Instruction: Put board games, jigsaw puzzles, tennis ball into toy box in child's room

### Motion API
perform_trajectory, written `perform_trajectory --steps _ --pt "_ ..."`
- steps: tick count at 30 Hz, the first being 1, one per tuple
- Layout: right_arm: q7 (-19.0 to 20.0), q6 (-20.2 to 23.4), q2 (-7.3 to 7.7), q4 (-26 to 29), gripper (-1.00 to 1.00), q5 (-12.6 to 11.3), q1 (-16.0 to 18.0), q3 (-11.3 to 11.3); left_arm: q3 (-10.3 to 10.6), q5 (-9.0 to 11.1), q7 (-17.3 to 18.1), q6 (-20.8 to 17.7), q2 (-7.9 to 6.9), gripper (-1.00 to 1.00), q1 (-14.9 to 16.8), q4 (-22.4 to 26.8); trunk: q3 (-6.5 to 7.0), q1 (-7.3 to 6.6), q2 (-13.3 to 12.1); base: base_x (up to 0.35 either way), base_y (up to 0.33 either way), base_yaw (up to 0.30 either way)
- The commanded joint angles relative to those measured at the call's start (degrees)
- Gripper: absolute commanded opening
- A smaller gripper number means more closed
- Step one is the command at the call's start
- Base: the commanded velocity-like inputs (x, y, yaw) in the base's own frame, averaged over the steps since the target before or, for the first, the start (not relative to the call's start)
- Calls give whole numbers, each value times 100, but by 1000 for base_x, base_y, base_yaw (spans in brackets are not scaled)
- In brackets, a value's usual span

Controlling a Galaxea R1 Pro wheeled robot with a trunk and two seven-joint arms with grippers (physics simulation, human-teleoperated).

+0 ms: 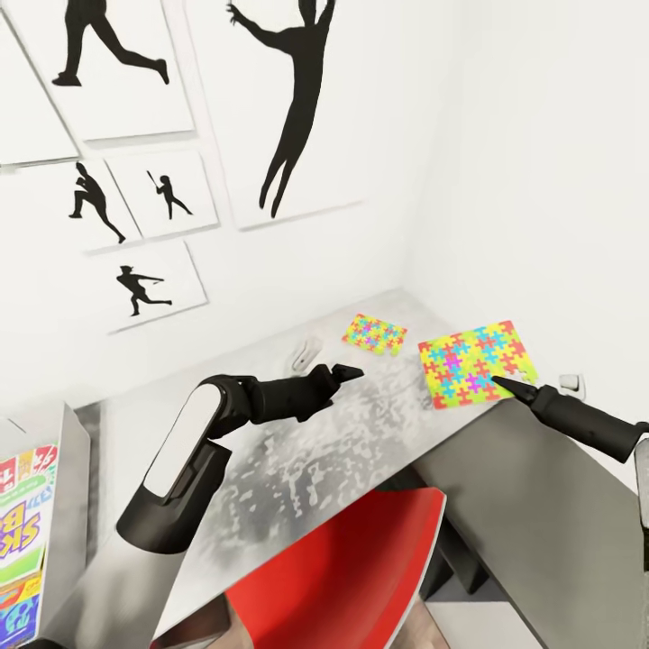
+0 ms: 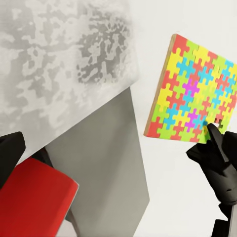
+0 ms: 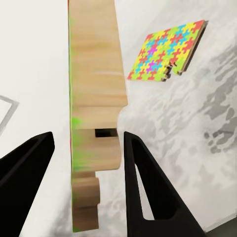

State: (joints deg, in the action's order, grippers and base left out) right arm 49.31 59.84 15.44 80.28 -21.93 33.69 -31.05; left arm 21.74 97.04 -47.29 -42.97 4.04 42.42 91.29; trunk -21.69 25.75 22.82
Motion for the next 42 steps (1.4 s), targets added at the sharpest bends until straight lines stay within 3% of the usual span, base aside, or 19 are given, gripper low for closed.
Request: perform_trajectory --steps 1,4,10,35,42 --pt "42 16 -11 11 -100 38 6 -2 -3 53 -57 -1 -20 100 -13 4 0 4 10 0 0 0" --pt "37 16 -102 31 -100 39 6 10 11 52 -54 0 -40 100 -25 3 28 4 10 0 0 0" --pt "36 16 -139 75 -100 39 6 49 20 52 -59 0 -36 100 -23 3 84 4 10 -15 0 0" --pt "36 16 -146 148 -100 39 -18 134 56 53 -50 8 -26 100 -23 14 317 4 10 -118 0 0" --pt "28 16 -153 433 -100 39 -196 153 59 54 -44 8 -26 100 -23 32 383 4 10 -20 0 0"
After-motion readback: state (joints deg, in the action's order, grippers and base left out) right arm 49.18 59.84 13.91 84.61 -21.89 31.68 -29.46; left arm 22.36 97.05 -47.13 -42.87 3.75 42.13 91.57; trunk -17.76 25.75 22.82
